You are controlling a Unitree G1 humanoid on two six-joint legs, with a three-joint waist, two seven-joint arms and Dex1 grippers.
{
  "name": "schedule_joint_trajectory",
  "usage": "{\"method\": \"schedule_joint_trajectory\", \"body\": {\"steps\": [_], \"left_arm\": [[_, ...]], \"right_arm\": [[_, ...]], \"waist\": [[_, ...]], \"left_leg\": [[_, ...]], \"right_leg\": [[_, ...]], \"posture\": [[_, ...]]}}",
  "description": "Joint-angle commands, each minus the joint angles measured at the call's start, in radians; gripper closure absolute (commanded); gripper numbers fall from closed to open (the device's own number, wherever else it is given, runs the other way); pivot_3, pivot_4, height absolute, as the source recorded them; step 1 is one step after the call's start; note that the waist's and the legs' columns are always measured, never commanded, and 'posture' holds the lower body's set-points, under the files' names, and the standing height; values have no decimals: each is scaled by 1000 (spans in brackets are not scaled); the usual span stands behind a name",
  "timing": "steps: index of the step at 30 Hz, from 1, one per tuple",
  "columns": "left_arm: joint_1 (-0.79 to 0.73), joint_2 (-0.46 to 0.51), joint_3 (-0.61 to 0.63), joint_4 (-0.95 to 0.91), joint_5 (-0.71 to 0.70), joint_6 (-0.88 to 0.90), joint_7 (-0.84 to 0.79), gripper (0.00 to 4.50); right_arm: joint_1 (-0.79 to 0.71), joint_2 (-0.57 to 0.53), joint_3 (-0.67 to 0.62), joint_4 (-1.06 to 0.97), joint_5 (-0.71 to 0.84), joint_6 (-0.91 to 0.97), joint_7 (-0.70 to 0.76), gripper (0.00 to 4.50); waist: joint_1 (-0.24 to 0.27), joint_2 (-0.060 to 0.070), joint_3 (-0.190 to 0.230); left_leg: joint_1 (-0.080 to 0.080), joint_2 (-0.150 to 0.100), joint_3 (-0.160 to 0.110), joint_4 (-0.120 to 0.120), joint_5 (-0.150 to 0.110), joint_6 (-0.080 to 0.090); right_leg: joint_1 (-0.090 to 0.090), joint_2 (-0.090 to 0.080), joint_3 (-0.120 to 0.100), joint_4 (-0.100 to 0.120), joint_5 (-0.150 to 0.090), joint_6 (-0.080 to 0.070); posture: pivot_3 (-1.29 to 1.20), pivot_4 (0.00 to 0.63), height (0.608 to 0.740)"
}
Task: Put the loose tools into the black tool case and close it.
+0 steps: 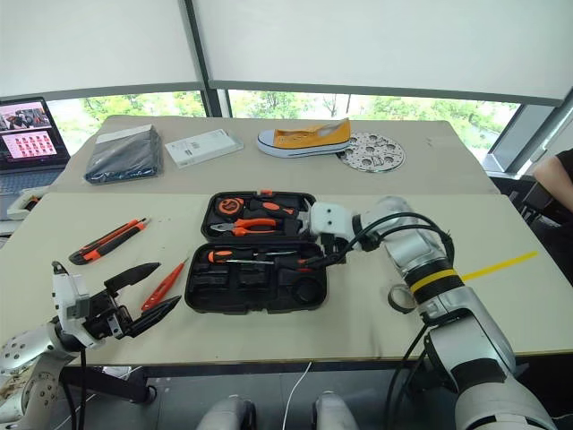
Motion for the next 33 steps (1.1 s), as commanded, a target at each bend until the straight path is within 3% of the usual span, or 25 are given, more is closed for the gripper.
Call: {"method": "schedule_joint_trajectory", "body": {"steps": [1,4,9,10,18,24,28,32,33], "left_arm": [[1,-8,21,-2,-7,-28,13,0],[2,-14,18,-4,-6,-28,20,0],[5,-26,28,-6,-2,-26,57,0],[6,-26,28,-6,-2,-27,59,0],[-4,-22,18,-11,3,-23,69,0],[-19,0,34,23,43,-73,62,0],[-7,16,58,38,28,-75,57,0],[41,29,147,56,-25,-57,64,0],[50,32,167,74,-4,-74,80,0]], "right_arm": [[28,43,-97,-73,155,19,58,1739],[74,122,-113,-87,169,33,-19,2526],[150,201,-87,-29,84,-30,-147,4350],[153,208,-75,-8,61,-46,-159,4483],[117,231,3,163,-68,-41,-188,4483],[111,238,36,191,-109,4,-202,4483],[132,249,-2,98,-51,-38,-200,4483],[185,235,-168,-99,178,-35,-136,4483],[209,219,-190,-144,208,-15,-128,4203]], "waist": [[-2,0,0],[-7,0,0],[-1,0,0],[0,0,0],[-4,0,0],[-4,0,0],[-5,0,-1],[-5,0,0],[-5,0,0]], "left_leg": [[0,0,0,0,0,0],[1,1,0,0,0,0],[1,1,0,0,0,0],[1,1,0,0,0,0],[2,1,1,0,0,-1],[13,2,1,0,0,-1],[16,3,1,0,0,-1],[13,3,1,-1,0,-1],[10,3,1,-1,0,-1]], "right_leg": [[0,0,0,0,0,0],[0,1,0,0,0,-1],[0,2,0,2,1,-1],[0,1,0,1,1,-1],[0,1,1,2,1,-1],[11,2,0,1,-4,-7],[13,1,0,1,-7,-3],[9,1,0,1,-6,-5],[7,1,0,1,-3,-4]], "posture": [[0,150,740],[0,150,740],[0,150,740],[0,150,740],[0,150,740],[0,150,740],[0,150,740],[0,150,740],[0,150,740]]}}
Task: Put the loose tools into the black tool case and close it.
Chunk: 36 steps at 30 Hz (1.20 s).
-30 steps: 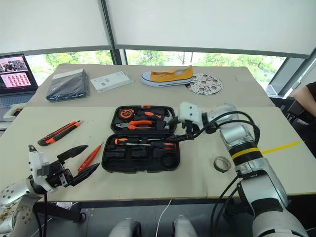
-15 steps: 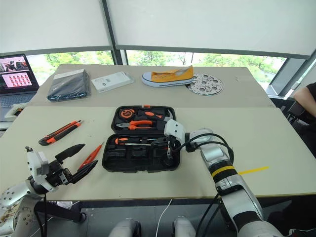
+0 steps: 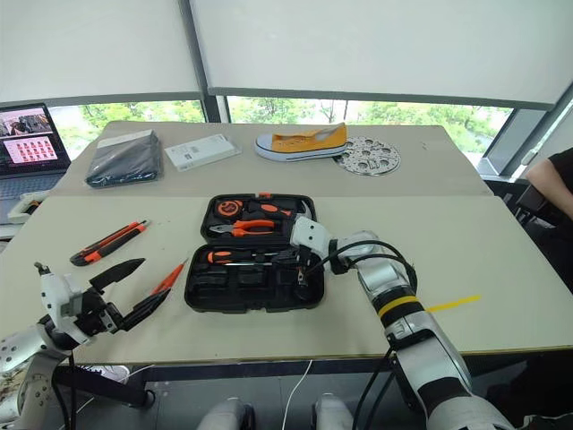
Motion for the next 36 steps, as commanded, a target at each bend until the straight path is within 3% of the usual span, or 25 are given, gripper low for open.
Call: {"method": "schedule_joint_trajectory", "body": {"steps": [1,3,8,11,13,15,20,27,32,36], "left_arm": [[34,25,120,47,-10,-18,50,0],[69,35,199,102,-5,-14,101,0],[133,50,320,208,-43,16,129,0],[207,56,378,278,-70,87,128,0],[231,57,385,270,-87,124,116,0],[226,69,393,257,-102,162,135,0],[197,128,271,92,-132,284,47,0],[46,180,37,-189,-104,617,301,0],[-34,124,-78,-270,-56,793,515,0],[-43,87,-133,-292,-11,832,585,0]], "right_arm": [[57,-58,-134,-208,153,32,24,3905],[158,-92,-202,-331,188,23,-24,3439],[355,-120,-291,-522,242,-19,-81,1661],[562,-134,-360,-576,258,-165,-45,618],[627,-155,-382,-590,273,-167,-46,618],[678,-167,-422,-592,311,-152,-61,34],[724,-190,-436,-607,308,-183,-63,21],[662,-204,-389,-686,337,-153,-58,21],[600,-212,-348,-704,331,-136,-61,21],[581,-218,-340,-687,331,-138,-55,21]], "waist": [[1,0,0],[5,0,0],[6,-2,-1],[6,-3,-2],[5,-4,-2],[5,-3,-1],[10,-6,-1],[5,-5,-1],[-3,-5,-1],[5,-5,-1]], "left_leg": [[-2,0,0,0,0,0],[-5,0,0,-1,-1,-1],[-5,-1,1,-1,-5,-7],[-4,-1,1,-1,-5,-7],[-2,0,1,-1,-6,-8],[-1,0,1,-1,-7,-10],[1,2,2,0,-12,-18],[1,1,3,0,-12,-18],[2,2,3,-1,-8,-10],[0,1,3,-1,-12,-9]], "right_leg": [[-2,0,0,0,2,0],[-4,0,0,0,2,1],[-5,-1,0,-1,-3,2],[-4,-1,-1,-1,-5,5],[-3,-1,-1,-1,-9,8],[-2,-2,0,-1,-12,3],[-4,-3,-1,-1,-9,3],[-1,-2,1,-1,-7,3],[-1,2,3,0,-6,4],[-1,2,4,0,-6,4]], "posture": [[0,150,740],[0,150,740],[0,150,740],[0,150,740],[0,150,740],[0,150,740],[0,150,740],[0,150,740],[0,150,740],[0,150,740]]}}
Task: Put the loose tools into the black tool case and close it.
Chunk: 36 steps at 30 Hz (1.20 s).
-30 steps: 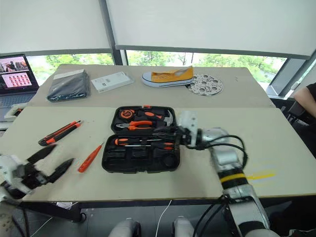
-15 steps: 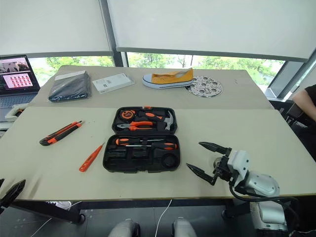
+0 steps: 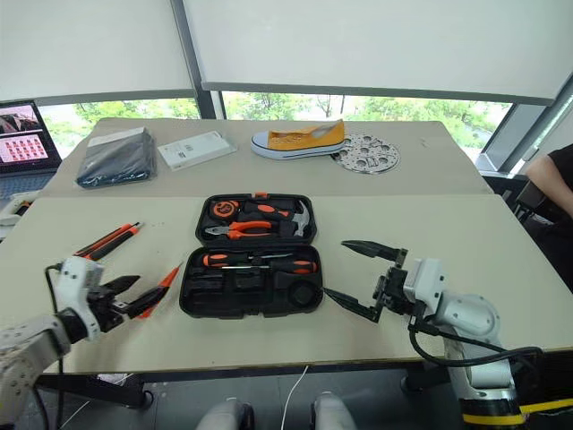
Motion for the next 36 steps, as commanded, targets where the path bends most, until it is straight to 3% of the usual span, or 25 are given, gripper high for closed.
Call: {"method": "schedule_joint_trajectory", "body": {"steps": [1,7,12,15,19,23,27,36], "left_arm": [[-2,-25,-35,-31,45,38,66,266],[13,-25,-70,-30,76,36,39,2224],[-21,-13,37,62,44,-148,-134,3966],[-55,49,60,138,25,-304,-377,3966],[-169,120,23,245,23,-402,-580,3966],[-301,202,-135,206,37,-373,-777,3966],[-445,226,-327,220,165,-358,-814,3966],[-613,172,-538,363,400,-425,-776,3966]], "right_arm": [[-18,-18,0,-22,28,3,10,9],[-41,-34,21,-36,71,26,51,0],[-51,-24,43,-41,60,19,48,0],[-48,-33,20,-35,59,16,28,0],[-27,-50,0,-35,58,19,17,0],[-21,-86,-42,-47,62,44,-9,0],[-7,-120,-79,-49,65,57,-23,0],[101,-140,-70,-125,56,72,-11,0]], "waist": [[3,0,0],[4,1,0],[4,1,0],[4,0,0],[14,0,0],[18,0,0],[21,0,1],[8,0,1]], "left_leg": [[0,-1,0,0,0,0],[5,-2,0,1,0,0],[8,-2,0,1,0,0],[6,-1,0,1,0,0],[5,-2,1,2,0,0],[4,-2,1,2,0,0],[2,-3,1,2,0,0],[2,-2,0,2,0,1]], "right_leg": [[0,-1,0,0,0,0],[7,-2,0,-2,-1,1],[8,-2,0,-1,-6,-1],[6,-2,0,-1,-6,-3],[6,-2,-1,-1,-5,-6],[7,-3,-1,-2,-4,-4],[6,-3,-1,-3,-2,3],[6,0,0,-2,-2,3]], "posture": [[0,150,740],[0,150,740],[0,150,740],[0,150,740],[0,150,740],[0,150,740],[0,150,740],[0,150,740]]}}
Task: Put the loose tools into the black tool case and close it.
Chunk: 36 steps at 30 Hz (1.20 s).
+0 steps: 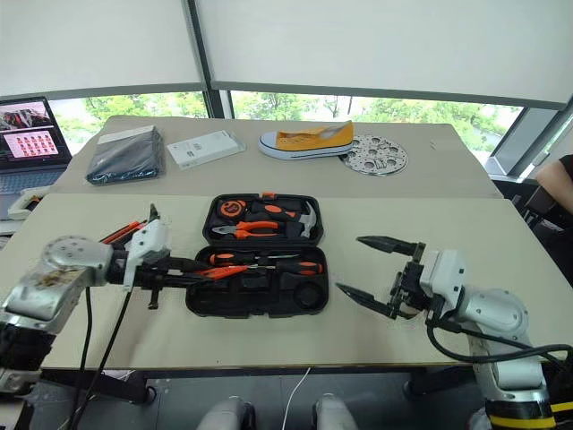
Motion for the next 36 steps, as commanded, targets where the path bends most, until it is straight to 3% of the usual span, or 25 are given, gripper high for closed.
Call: {"method": "schedule_joint_trajectory", "body": {"steps": [1,5,17,27,36], "left_arm": [[-48,-11,-67,57,107,-90,-8,3966],[-92,-55,-105,124,161,-142,-2,3966],[-135,-107,-153,196,248,-200,-3,3966],[-181,-71,-216,228,339,-234,-68,3966],[-203,-74,-225,214,336,-166,-110,3966]], "right_arm": [[3,-16,-22,-38,17,5,-7,0],[9,-15,-22,-38,14,6,-18,0],[9,-6,-1,-47,6,21,-30,0],[5,-1,25,-59,2,19,-52,0],[-11,1,34,-46,-5,17,-61,0]], "waist": [[-4,0,0],[-1,0,0],[5,0,0],[12,0,-1],[-8,1,-2]], "left_leg": [[0,0,0,0,0,0],[1,0,0,1,0,0],[3,0,0,1,0,0],[4,-1,0,2,0,1],[5,0,0,2,0,1]], "right_leg": [[0,0,0,0,0,0],[1,0,0,0,-3,8],[3,0,1,1,-3,8],[4,0,1,2,-3,8],[4,1,2,3,-3,7]], "posture": [[0,150,740],[0,150,740],[0,150,740],[0,150,740],[0,150,740]]}}
